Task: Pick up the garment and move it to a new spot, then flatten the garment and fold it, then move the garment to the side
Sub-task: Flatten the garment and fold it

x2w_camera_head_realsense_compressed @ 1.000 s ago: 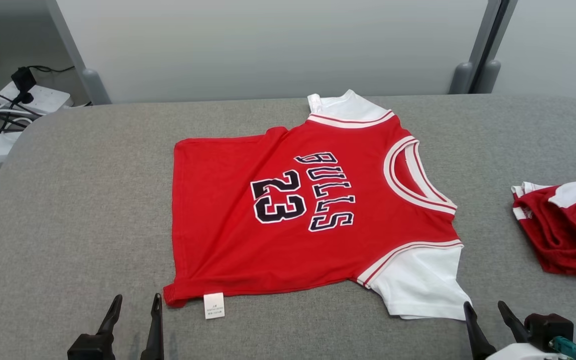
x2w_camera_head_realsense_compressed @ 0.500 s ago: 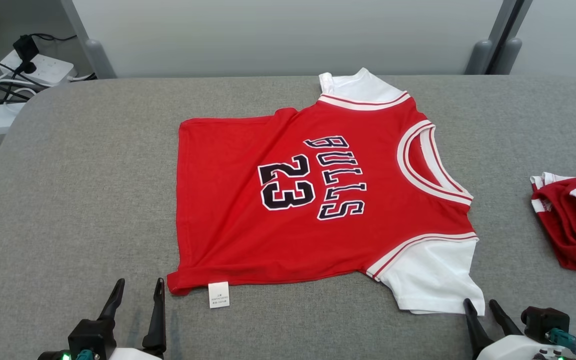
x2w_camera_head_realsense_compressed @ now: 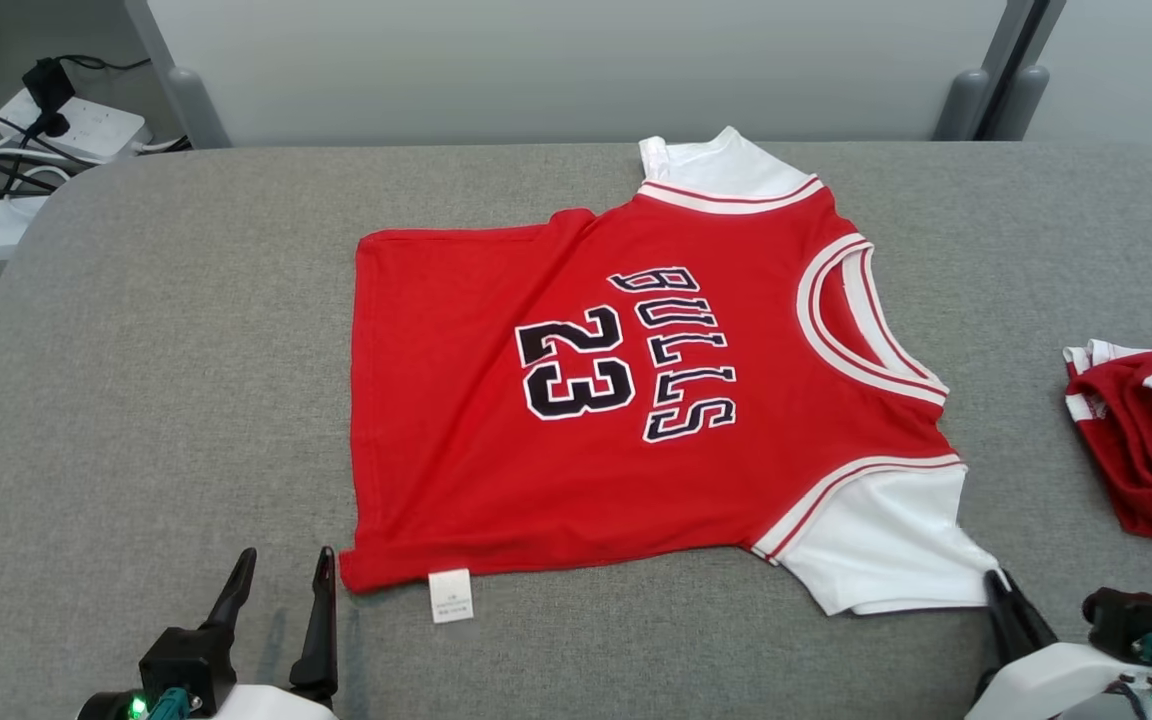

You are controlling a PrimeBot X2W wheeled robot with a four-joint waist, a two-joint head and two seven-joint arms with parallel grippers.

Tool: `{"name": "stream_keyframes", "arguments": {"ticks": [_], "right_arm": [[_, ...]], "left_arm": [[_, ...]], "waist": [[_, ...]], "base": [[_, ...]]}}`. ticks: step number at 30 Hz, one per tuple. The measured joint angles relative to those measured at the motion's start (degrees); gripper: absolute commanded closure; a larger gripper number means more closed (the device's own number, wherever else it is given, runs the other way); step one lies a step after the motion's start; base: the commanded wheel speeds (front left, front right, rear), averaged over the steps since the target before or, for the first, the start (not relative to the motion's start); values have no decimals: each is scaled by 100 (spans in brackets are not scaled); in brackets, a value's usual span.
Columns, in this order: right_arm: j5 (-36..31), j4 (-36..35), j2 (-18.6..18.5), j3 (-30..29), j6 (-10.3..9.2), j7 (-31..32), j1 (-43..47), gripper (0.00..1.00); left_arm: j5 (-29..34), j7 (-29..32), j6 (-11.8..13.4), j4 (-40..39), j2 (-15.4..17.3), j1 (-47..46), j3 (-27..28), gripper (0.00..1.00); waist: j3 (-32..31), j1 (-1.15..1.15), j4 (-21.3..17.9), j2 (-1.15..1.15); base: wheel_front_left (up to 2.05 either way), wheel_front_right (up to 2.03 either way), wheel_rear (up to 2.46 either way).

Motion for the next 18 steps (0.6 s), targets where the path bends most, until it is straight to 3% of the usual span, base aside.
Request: {"name": "stream_keyframes", "arguments": {"ticks": [18], "right_arm": [[-260, -231, -211, -180, 1, 0, 343, 100]], "left_arm": [[-922, 0, 0, 1252, -2, -269, -536, 0]], "waist": [[-87, 0, -309, 0]], "base": [[0, 0, 0]]}}
